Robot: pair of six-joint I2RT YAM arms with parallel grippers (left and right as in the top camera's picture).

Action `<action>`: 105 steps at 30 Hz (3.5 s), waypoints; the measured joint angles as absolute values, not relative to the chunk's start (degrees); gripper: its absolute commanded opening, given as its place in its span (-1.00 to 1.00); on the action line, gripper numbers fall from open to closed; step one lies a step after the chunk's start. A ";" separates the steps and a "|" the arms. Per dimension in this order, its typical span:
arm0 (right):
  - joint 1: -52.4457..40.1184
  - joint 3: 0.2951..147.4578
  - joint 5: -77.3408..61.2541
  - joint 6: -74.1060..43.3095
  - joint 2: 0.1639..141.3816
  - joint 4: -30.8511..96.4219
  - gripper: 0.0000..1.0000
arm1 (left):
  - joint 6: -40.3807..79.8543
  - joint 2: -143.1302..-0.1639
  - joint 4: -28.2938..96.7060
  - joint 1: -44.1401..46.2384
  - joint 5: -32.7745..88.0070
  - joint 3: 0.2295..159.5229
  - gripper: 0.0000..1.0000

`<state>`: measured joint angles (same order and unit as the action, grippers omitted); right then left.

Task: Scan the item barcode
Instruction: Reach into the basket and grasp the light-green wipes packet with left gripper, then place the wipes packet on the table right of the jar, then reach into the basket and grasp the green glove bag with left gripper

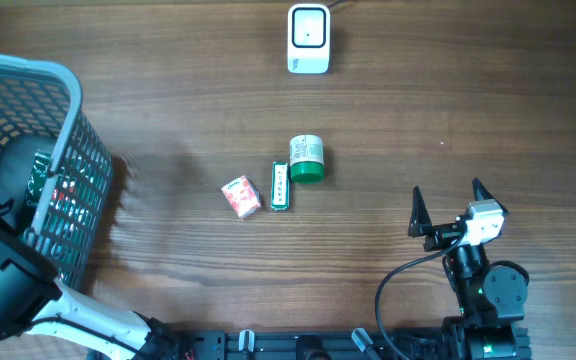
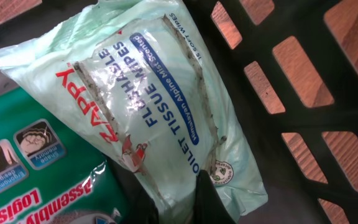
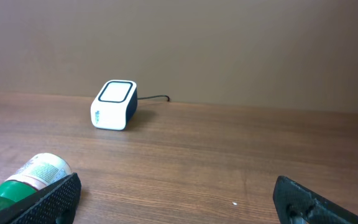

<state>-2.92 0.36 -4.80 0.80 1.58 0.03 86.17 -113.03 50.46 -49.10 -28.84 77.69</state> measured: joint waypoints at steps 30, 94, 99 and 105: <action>-2.92 0.36 -4.80 0.80 1.58 0.03 0.99 | 72.51 -69.95 29.39 -48.16 66.11 76.44 -0.92; -2.92 0.36 -4.62 0.80 1.65 0.03 1.00 | 72.23 -79.90 64.60 -43.53 -8.75 90.83 1.00; -2.92 0.36 -4.62 0.80 1.65 0.03 1.00 | 85.58 -93.01 71.13 -50.00 -4.21 90.83 1.00; -2.92 0.36 -4.62 0.80 1.65 0.03 1.00 | 90.37 -106.91 70.98 -50.06 -1.76 89.62 1.00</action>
<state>-2.92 0.36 -4.62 0.80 1.65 0.03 90.37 -106.91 70.98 -50.06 -1.76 89.62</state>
